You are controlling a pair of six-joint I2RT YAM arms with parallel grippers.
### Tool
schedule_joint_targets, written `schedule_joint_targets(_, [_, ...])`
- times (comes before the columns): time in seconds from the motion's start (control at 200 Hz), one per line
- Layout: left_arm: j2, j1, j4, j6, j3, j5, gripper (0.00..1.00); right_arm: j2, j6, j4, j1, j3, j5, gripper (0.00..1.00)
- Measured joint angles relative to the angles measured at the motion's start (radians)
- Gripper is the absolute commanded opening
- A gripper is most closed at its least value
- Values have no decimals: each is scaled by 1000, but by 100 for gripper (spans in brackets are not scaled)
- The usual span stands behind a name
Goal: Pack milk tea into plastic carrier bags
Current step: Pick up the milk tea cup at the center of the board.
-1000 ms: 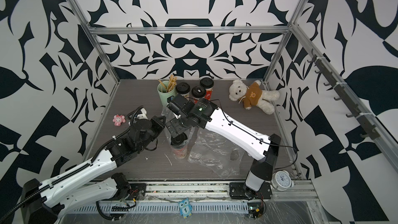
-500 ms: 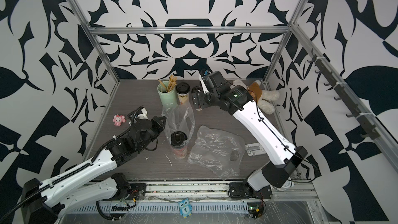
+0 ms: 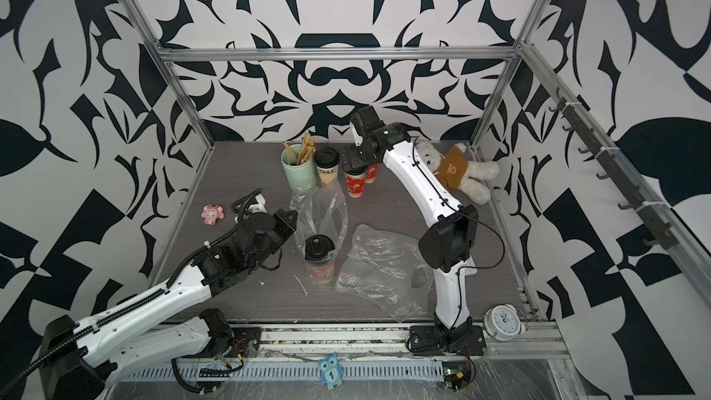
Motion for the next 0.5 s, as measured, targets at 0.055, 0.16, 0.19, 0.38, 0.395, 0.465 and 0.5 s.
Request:
schedule_joint_targets(0.055, [0,0,-2,2,0,-2,0,39,-3,-19,-4,53,-8,96])
schedule_joint_targets(0.16, [-3,0,-13,3,0,-6,0,108,-4,-42,-13,139,-14,95])
schedule_joint_targets(0.19, [-5,0,-17,4,0,-8,0,123,-4,-47,-13,156,-16,95])
schedule_joint_targets(0.38, [-15,0,-35,8,0,-22,0,174,-5,-77,-13,182,-33,91])
schedule_joint_targets(0.395, [-15,0,-36,8,0,-23,0,176,-5,-79,-13,182,-34,91])
schedule_joint_targets(0.465, [-15,0,-40,9,0,-23,0,185,-3,-84,-13,182,-40,91])
schedule_joint_targets(0.5, [-15,0,-40,9,0,-23,0,189,-3,-84,-13,182,-42,90])
